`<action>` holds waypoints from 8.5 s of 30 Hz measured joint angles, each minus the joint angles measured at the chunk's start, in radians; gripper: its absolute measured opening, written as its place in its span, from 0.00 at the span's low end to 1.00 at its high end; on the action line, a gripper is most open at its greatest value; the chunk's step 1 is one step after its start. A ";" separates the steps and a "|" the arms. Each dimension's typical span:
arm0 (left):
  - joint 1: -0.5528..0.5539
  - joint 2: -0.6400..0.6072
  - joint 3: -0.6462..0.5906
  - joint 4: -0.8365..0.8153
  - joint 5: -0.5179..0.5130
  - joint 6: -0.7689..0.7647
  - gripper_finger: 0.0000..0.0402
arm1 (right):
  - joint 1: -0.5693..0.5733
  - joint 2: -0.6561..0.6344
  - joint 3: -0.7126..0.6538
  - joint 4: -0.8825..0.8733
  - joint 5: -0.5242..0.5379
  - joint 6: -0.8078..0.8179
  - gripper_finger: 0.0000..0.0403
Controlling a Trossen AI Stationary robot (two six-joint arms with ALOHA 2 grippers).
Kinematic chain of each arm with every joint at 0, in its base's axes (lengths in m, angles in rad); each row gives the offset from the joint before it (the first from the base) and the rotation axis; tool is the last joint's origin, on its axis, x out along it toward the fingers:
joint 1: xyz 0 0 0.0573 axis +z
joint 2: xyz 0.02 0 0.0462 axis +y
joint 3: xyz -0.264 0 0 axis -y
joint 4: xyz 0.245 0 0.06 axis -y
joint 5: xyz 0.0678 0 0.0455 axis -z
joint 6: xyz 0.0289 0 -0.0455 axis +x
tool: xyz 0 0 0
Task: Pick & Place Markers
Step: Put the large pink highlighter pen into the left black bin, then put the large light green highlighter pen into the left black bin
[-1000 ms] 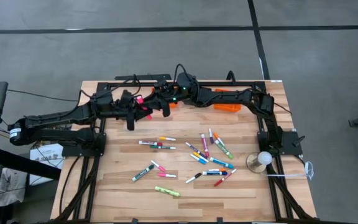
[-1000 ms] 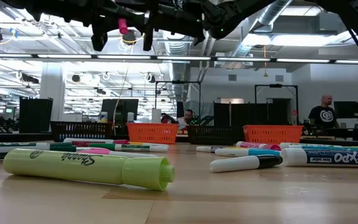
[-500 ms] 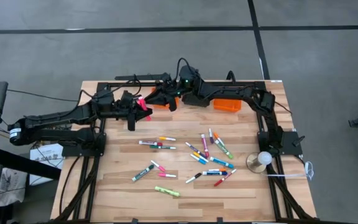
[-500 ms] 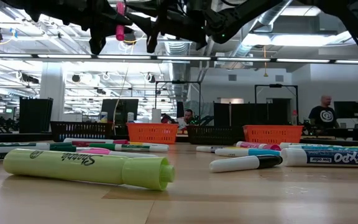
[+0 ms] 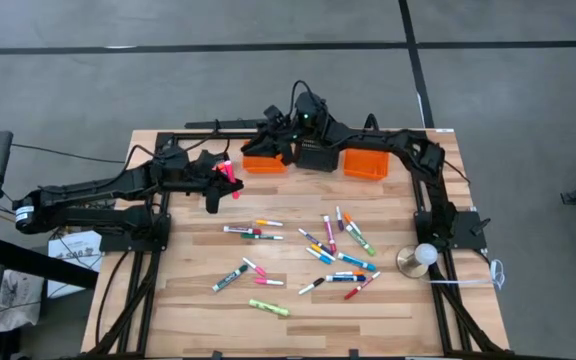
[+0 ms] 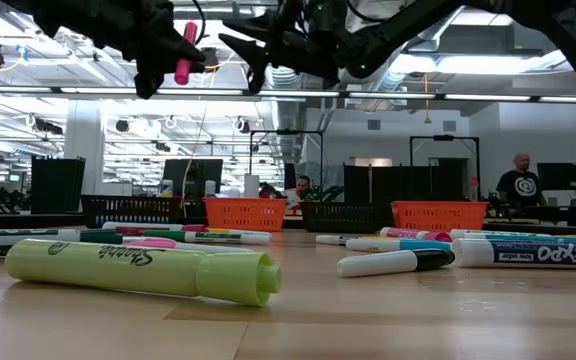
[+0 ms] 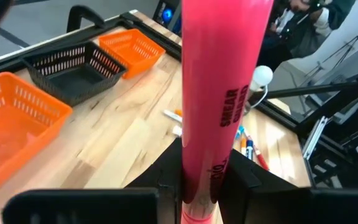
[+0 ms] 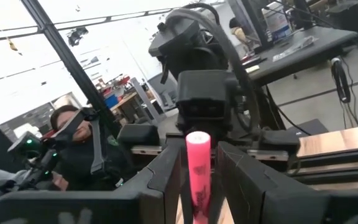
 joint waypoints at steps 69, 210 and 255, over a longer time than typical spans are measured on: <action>0.264 0.392 0.136 -0.459 -0.073 0.251 0.15 | 0.069 -1.204 -1.021 -0.564 0.663 -0.403 0.24; -0.041 -0.497 -0.101 -0.117 -0.145 0.057 0.43 | 0.330 -1.029 -0.696 -1.280 0.902 -0.178 0.24; -0.041 -0.496 -0.143 -0.117 -0.145 0.061 0.43 | 0.528 -0.564 -0.692 -1.459 0.826 0.270 0.63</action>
